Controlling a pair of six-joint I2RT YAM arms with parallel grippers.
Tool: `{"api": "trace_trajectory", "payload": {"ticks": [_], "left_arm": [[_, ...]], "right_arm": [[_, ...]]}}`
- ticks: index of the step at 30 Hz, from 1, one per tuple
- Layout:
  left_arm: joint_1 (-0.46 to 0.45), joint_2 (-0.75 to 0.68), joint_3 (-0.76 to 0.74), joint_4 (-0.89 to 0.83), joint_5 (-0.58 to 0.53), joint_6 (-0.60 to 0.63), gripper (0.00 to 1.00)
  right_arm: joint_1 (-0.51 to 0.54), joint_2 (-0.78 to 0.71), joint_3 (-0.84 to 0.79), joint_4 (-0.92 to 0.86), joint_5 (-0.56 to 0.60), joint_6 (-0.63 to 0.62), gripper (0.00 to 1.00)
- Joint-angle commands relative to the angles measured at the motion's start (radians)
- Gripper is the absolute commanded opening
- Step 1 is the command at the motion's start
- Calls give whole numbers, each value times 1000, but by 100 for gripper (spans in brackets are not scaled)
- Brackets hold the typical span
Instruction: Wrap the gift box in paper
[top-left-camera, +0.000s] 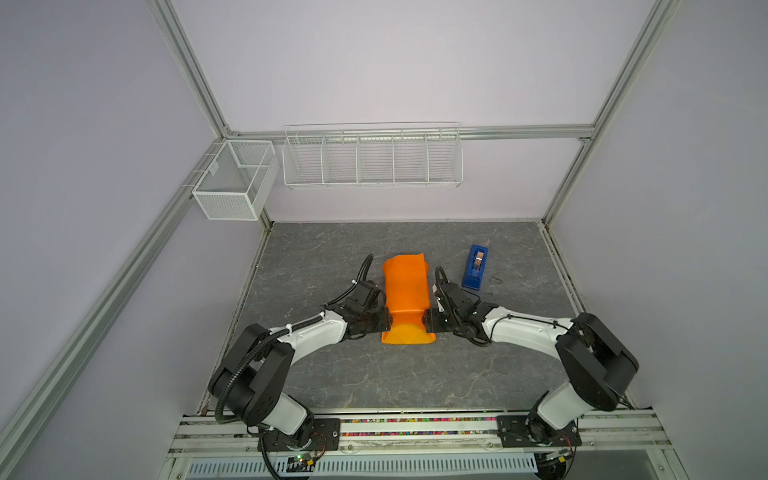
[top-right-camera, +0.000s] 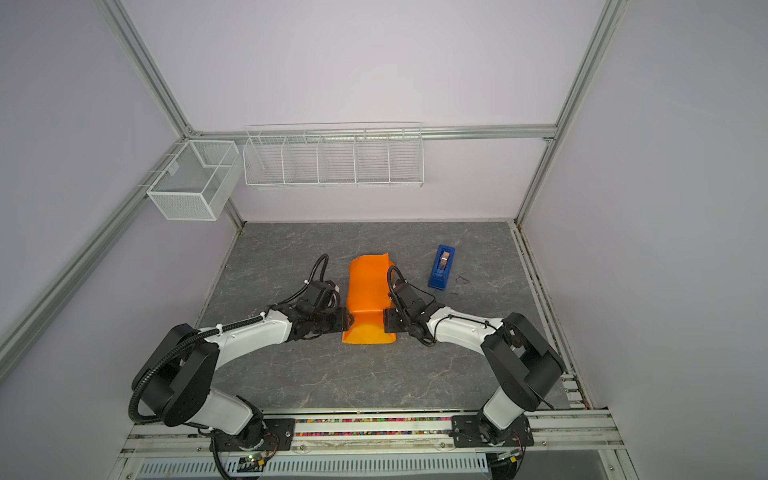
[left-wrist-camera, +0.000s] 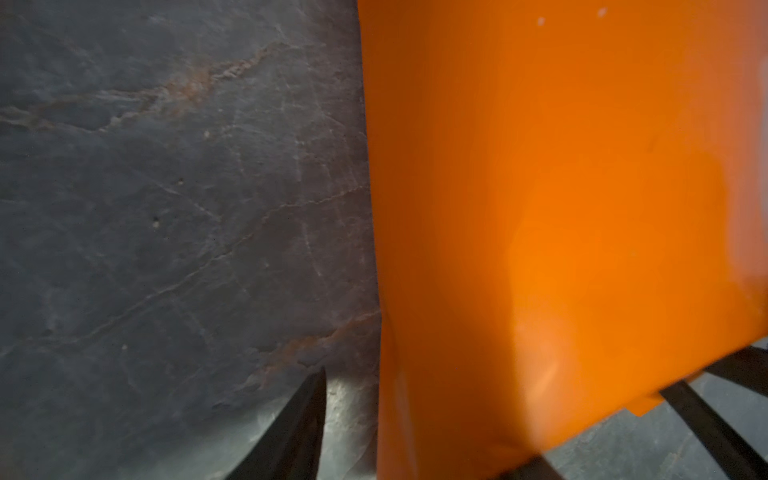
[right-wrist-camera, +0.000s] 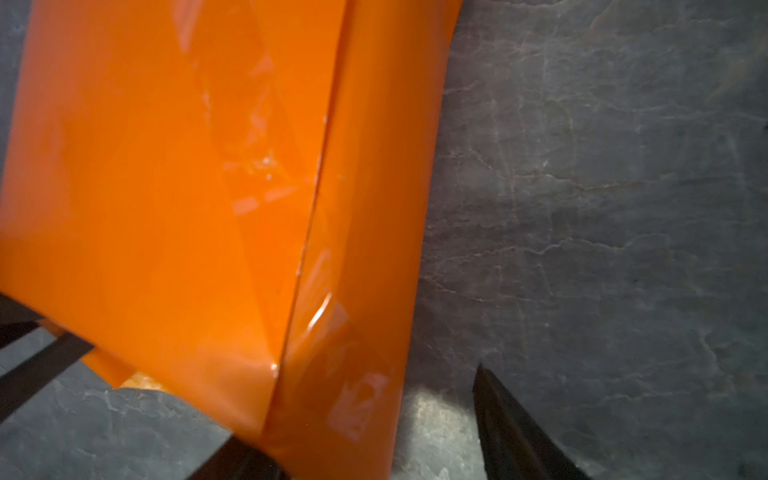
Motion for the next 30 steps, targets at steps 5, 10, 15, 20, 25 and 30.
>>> {"api": "trace_trajectory", "payload": {"ticks": [5, 10, 15, 20, 25, 30], "left_arm": [[-4, 46, 18, 42, -29, -18, 49], [-4, 64, 24, 56, -38, -19, 47], [-4, 83, 39, 67, -47, -22, 45], [-4, 107, 61, 84, -57, -21, 42], [-4, 128, 78, 102, -78, -19, 40], [-5, 152, 87, 111, -118, -13, 36]], "right_arm": [[7, 36, -22, 110, 26, -25, 54], [9, 61, -21, 155, 22, -36, 47], [11, 82, -21, 187, 33, -38, 41], [12, 101, -16, 207, 42, -45, 25], [12, 115, -9, 208, 51, -46, 7], [12, 125, -5, 208, 56, -48, 7]]}}
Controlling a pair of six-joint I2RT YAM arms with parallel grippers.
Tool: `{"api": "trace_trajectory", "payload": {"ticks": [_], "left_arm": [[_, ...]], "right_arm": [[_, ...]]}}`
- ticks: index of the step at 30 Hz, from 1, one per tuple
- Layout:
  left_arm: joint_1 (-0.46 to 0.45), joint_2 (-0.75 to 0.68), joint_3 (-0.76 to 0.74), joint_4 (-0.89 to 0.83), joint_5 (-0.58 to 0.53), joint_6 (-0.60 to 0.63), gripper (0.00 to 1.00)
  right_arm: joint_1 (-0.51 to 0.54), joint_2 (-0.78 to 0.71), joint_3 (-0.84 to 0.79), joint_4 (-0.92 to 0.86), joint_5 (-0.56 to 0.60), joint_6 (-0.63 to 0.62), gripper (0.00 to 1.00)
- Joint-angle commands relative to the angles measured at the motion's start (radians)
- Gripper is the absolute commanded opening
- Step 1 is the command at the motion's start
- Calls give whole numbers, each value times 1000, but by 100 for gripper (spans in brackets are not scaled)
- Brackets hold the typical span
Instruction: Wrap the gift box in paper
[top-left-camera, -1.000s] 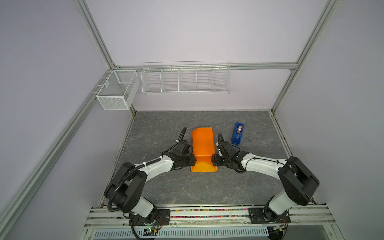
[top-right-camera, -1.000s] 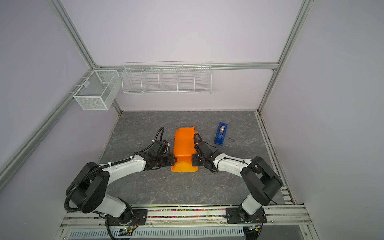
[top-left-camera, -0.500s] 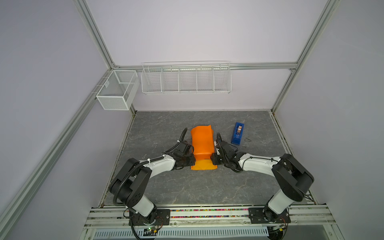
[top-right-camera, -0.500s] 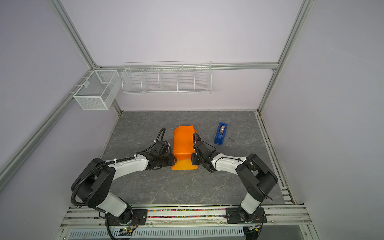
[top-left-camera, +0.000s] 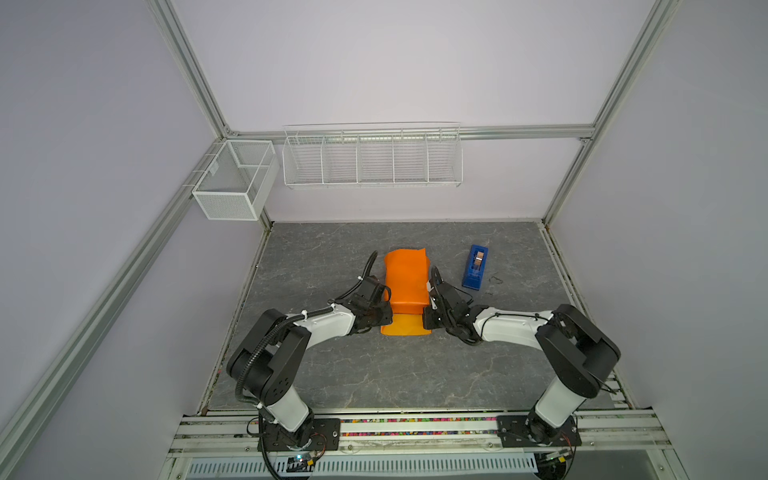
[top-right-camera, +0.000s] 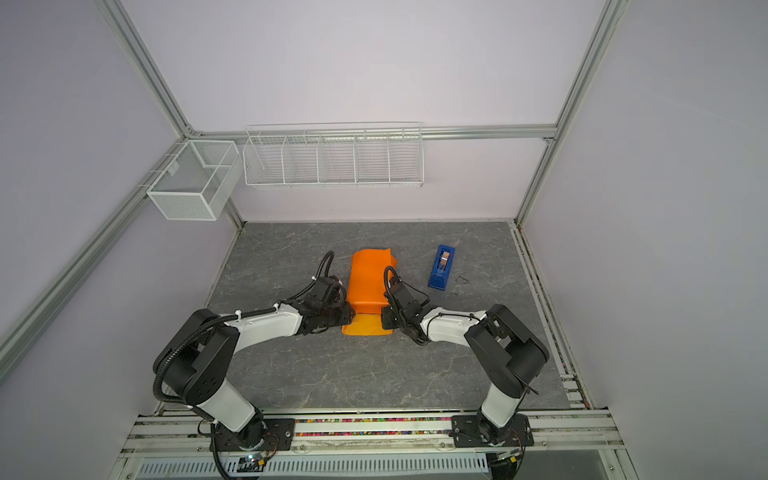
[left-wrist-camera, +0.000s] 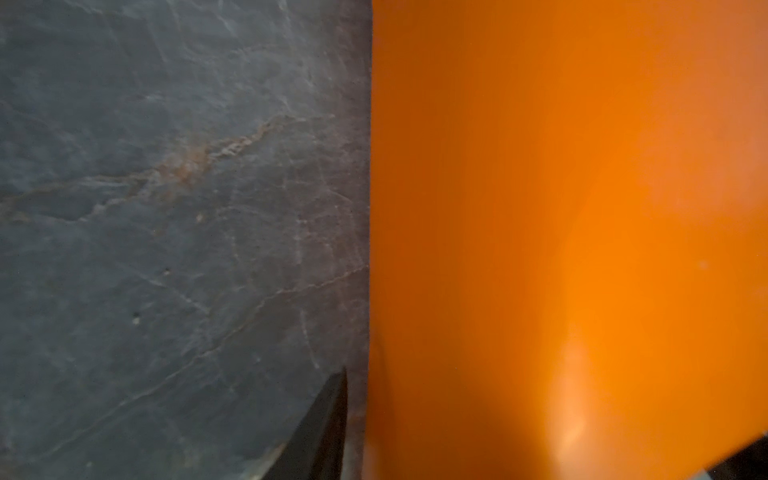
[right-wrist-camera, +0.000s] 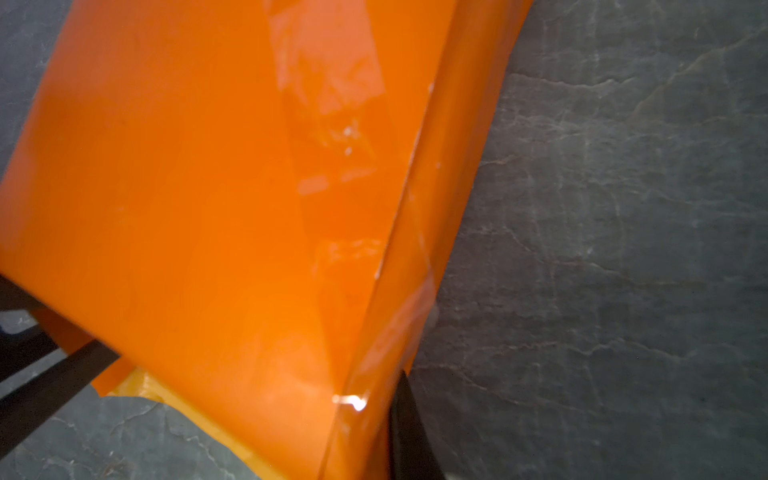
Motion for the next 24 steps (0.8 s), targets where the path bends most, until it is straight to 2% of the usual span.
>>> {"api": "trace_trajectory", "payload": {"ticks": [1, 13, 16, 24], "left_arm": [[-4, 30, 26, 22, -58, 2, 35], [-4, 73, 33, 32, -111, 4, 22], [-4, 76, 32, 34, -119, -3, 16], [-4, 54, -8, 51, -120, -68, 4]], "right_arm": [[7, 21, -2, 8, 26, -4, 7], [6, 36, 10, -1, 25, -4, 7], [5, 36, 12, -7, 32, -3, 7], [7, 53, 36, -33, 51, -25, 7]]}}
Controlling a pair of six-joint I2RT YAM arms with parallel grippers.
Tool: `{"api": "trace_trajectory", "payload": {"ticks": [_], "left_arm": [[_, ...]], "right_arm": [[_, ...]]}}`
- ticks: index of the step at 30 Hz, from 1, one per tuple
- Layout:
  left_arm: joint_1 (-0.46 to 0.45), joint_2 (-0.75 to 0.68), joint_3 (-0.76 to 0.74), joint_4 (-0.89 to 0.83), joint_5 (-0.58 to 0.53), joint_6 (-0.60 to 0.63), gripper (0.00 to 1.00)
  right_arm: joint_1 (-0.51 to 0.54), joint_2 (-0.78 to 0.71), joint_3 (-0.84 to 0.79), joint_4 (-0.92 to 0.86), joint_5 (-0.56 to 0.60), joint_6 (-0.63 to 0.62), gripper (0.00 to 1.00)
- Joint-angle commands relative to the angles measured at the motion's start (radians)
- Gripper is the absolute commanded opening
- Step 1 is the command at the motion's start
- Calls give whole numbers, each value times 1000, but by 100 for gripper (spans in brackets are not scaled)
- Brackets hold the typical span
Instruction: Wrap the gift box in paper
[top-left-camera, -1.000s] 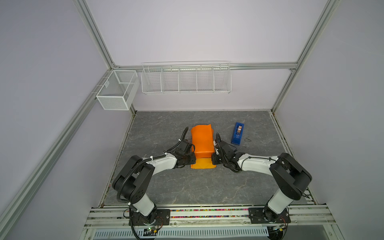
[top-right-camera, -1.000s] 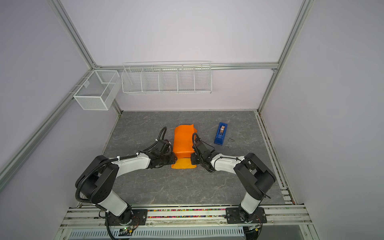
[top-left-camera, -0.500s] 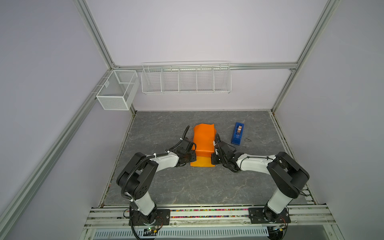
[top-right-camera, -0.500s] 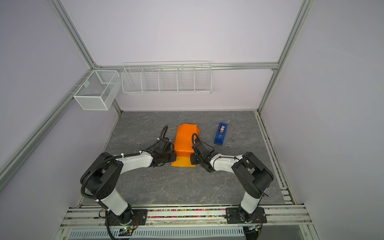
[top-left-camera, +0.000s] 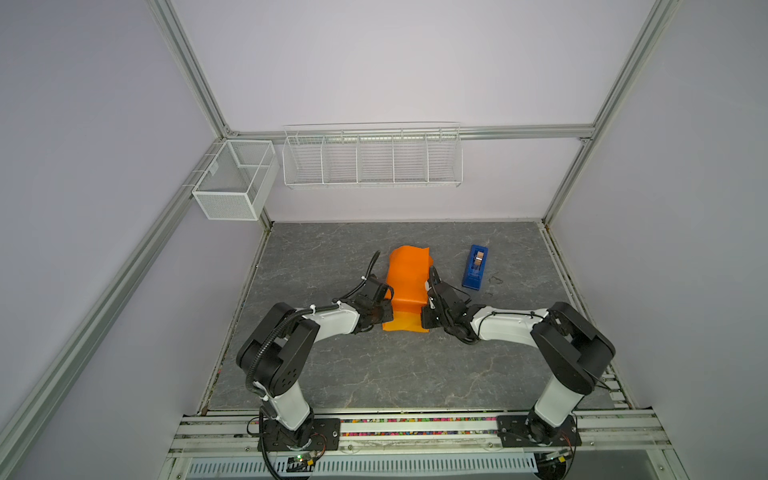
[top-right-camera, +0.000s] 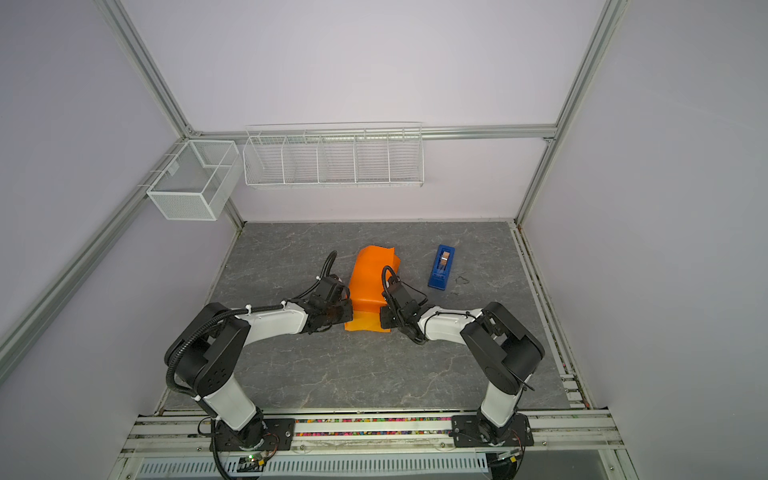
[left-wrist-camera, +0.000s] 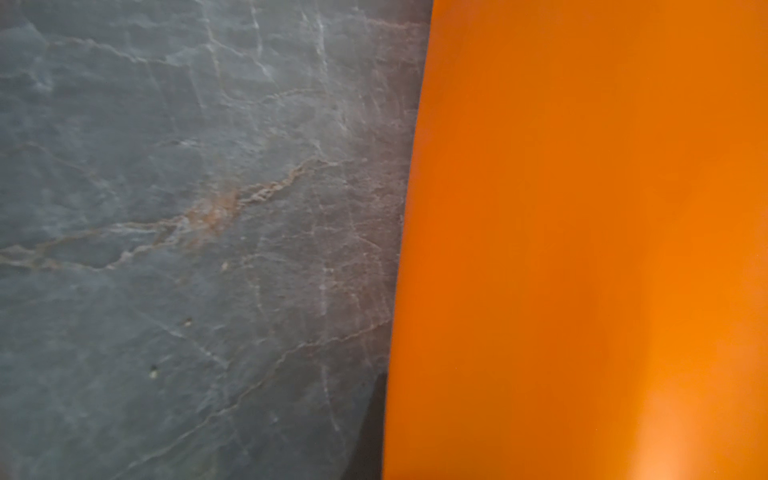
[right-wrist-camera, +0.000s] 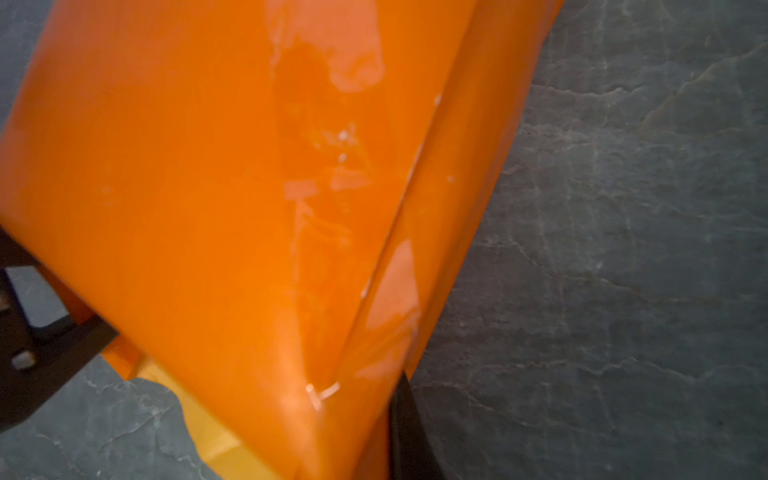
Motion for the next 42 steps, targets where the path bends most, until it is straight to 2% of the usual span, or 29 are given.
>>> {"api": "trace_trajectory", "payload": {"ticks": [1, 9, 10, 13, 17, 18, 21, 29, 38, 42], "left_arm": [[2, -15, -32, 5, -39, -52, 2], [-10, -56, -77, 16, -58, -87, 1], [-10, -54, -77, 16, -57, -88, 1], [-10, -48, -78, 22, -55, -93, 2], [-12, -46, -80, 23, -54, -97, 2], [-12, -45, -81, 27, -51, -97, 2], [-12, -40, -81, 32, -44, -97, 3], [-13, -85, -98, 25, -55, -93, 16], [-14, -78, -89, 18, -46, -90, 17], [-15, -62, -79, 14, -41, -88, 16]], "right_arm": [[4, 22, 13, -43, 40, -21, 7], [3, 4, 12, -50, 49, -32, 7], [5, -3, 12, -52, 49, -23, 8], [22, -21, 1, -53, 47, 1, 22], [35, -38, -15, -61, 63, 15, 26], [34, -40, -17, -61, 62, 15, 25], [37, -34, -21, -47, 56, 12, 7], [38, -30, -13, -57, 61, 10, 7], [56, -94, -43, -57, 89, 12, 37], [62, -114, -57, -42, 80, 8, 40]]}}
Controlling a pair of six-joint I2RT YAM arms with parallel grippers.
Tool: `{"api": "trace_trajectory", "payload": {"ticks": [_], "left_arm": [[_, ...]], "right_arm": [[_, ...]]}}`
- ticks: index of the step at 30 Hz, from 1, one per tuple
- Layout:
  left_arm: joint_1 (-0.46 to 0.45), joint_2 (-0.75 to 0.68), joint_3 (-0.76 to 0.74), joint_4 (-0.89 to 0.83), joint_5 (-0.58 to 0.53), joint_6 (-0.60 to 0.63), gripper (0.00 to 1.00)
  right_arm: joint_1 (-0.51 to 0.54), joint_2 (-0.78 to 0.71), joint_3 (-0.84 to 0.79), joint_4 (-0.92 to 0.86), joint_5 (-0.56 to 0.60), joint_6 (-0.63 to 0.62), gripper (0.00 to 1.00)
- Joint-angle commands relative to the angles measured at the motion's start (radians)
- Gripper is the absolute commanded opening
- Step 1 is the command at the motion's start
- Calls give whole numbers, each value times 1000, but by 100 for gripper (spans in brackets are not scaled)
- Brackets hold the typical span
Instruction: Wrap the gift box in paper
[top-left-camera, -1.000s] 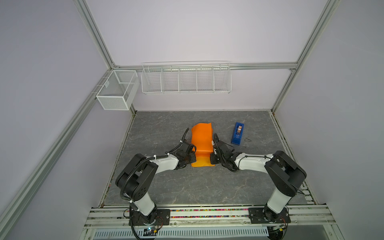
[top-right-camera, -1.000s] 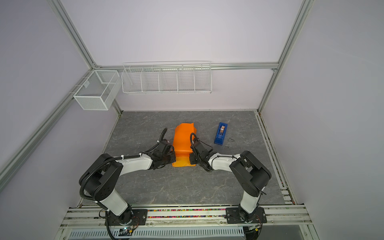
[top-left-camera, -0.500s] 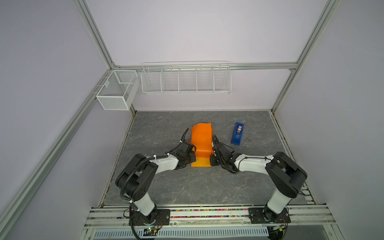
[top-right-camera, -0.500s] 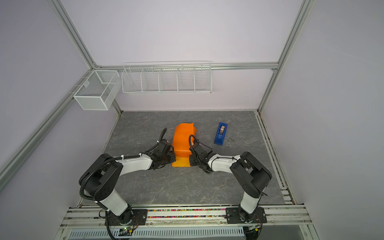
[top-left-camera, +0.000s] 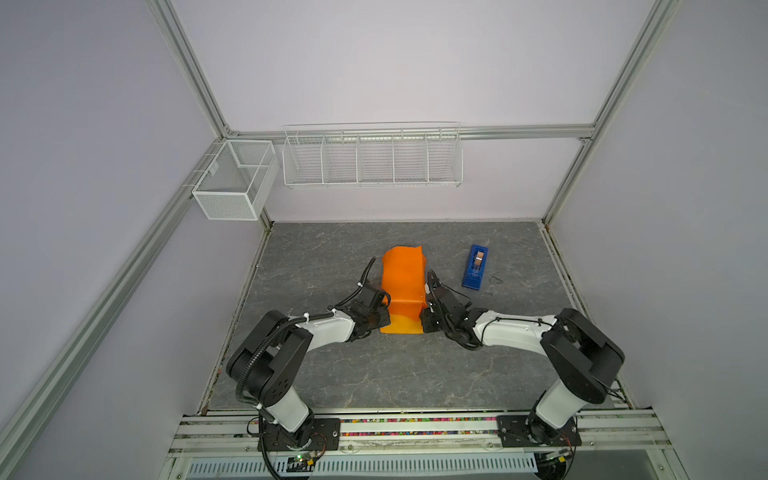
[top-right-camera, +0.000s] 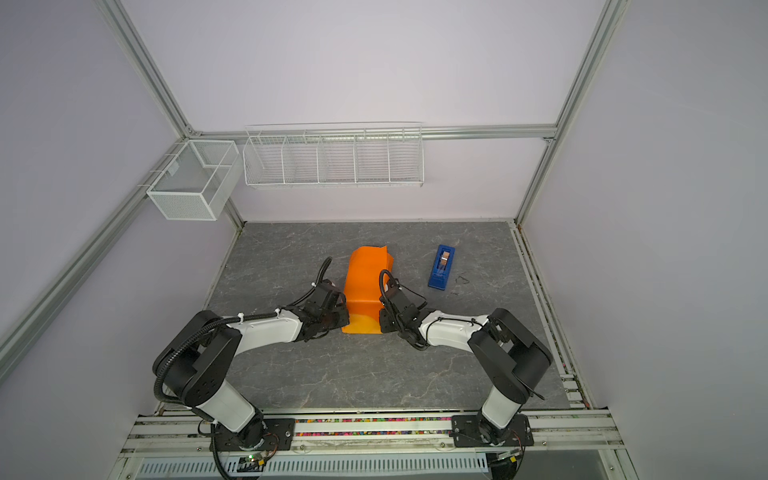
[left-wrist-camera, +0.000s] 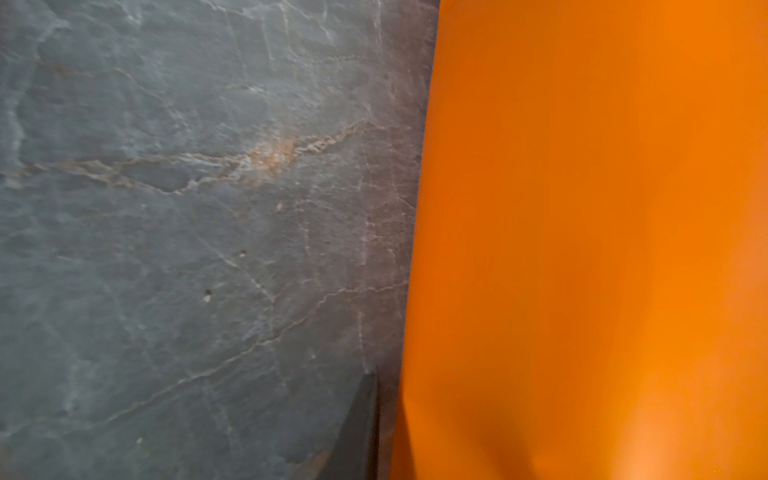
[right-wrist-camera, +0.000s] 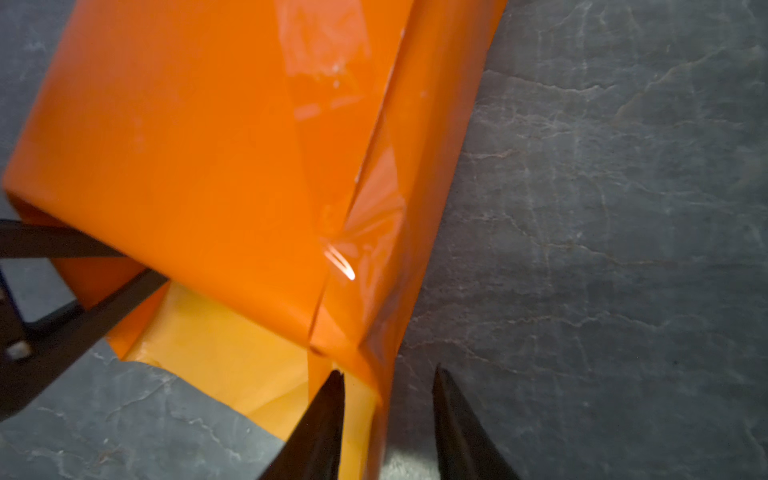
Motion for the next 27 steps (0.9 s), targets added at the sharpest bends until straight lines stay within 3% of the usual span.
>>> {"api": "trace_trajectory", "payload": {"ticks": [1, 6, 12, 17, 27], "left_arm": [[-1, 15, 12, -16, -12, -1, 16], [-1, 16, 13, -21, -15, 0, 15], [-2, 25, 20, -22, -9, 1, 14], [-1, 28, 18, -20, -8, 3, 14], [-2, 39, 22, -18, -5, 8, 14]], "right_arm": [[11, -32, -22, -5, 19, 1, 40], [21, -84, -3, -140, 151, 42, 41], [20, -102, 11, -120, 63, -52, 52], [7, -35, 47, -91, 20, -79, 72], [-27, 93, 154, -59, 23, -69, 71]]}}
